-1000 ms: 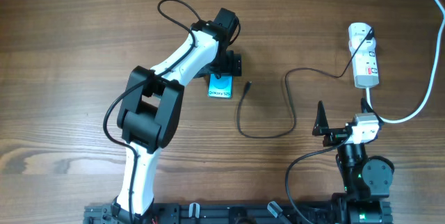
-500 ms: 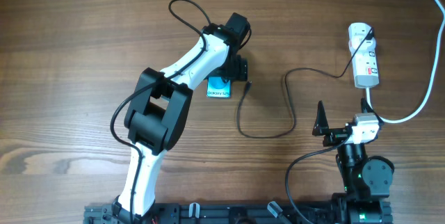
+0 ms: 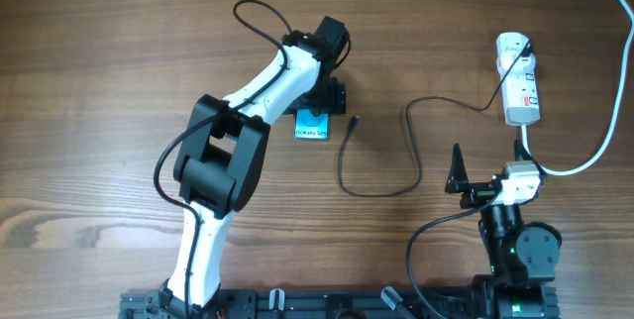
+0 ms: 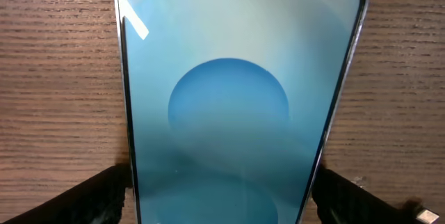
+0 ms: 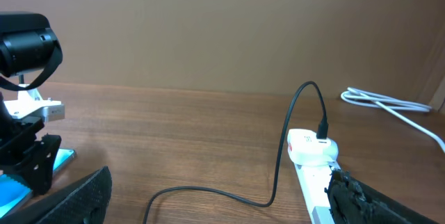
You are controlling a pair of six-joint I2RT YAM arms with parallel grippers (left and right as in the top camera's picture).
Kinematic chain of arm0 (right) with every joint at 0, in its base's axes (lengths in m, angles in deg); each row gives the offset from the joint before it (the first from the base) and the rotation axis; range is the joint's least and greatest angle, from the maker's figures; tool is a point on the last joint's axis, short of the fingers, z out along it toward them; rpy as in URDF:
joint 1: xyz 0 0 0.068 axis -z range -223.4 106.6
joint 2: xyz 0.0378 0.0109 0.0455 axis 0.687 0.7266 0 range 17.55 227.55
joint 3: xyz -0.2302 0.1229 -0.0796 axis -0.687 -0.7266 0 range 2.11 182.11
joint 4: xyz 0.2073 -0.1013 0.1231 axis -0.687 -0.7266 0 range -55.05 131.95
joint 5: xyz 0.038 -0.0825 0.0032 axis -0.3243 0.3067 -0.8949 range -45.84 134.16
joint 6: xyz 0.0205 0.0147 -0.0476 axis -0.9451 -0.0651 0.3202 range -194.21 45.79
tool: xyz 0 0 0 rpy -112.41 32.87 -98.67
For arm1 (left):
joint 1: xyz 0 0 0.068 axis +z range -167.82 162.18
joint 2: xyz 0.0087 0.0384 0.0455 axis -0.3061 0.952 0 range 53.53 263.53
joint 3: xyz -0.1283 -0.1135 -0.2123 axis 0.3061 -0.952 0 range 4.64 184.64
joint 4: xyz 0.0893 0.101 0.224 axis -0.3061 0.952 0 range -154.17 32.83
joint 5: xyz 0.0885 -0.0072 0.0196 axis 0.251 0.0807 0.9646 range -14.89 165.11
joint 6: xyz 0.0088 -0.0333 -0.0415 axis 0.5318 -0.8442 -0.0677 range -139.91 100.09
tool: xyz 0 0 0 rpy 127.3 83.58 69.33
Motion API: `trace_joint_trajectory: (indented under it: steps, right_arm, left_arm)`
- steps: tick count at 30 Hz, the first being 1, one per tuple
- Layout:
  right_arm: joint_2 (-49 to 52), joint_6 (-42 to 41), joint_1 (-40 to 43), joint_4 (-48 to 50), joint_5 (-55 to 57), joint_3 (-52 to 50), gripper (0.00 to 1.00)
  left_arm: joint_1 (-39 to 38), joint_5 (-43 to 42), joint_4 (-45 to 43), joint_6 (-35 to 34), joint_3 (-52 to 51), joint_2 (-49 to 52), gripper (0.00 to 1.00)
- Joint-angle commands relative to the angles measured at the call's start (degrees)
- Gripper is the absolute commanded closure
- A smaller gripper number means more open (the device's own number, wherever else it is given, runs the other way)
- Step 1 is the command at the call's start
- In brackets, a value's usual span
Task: Plug charger to phone and switch on socket
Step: 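Close the left gripper on the phone's top edge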
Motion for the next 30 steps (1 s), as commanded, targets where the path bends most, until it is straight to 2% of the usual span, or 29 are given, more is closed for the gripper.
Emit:
trace_joint_trajectory:
  steps: [1, 20, 22, 30]
  right_arm:
    - [-0.46, 0.31, -0.02, 0.09, 0.5, -0.07, 0.0]
    - [-0.46, 0.31, -0.02, 0.09, 0.5, -0.07, 0.0]
    - [-0.46, 0.31, -0.02, 0.09, 0.5, -0.07, 0.0]
    - [-0.46, 0.31, -0.02, 0.09, 0.5, -0.07, 0.0]
  left_arm:
    - [0.5, 2.93, 0.52, 1.2, -0.96, 3.85, 0.11]
    - [0.57, 2.93, 0.52, 1.2, -0.96, 3.85, 0.26]
    - [0.57, 2.95, 0.5, 1.22, -0.94, 3.85, 0.3]
    - [0.85, 2.95, 2.29, 1.22, 0.9, 3.72, 0.3]
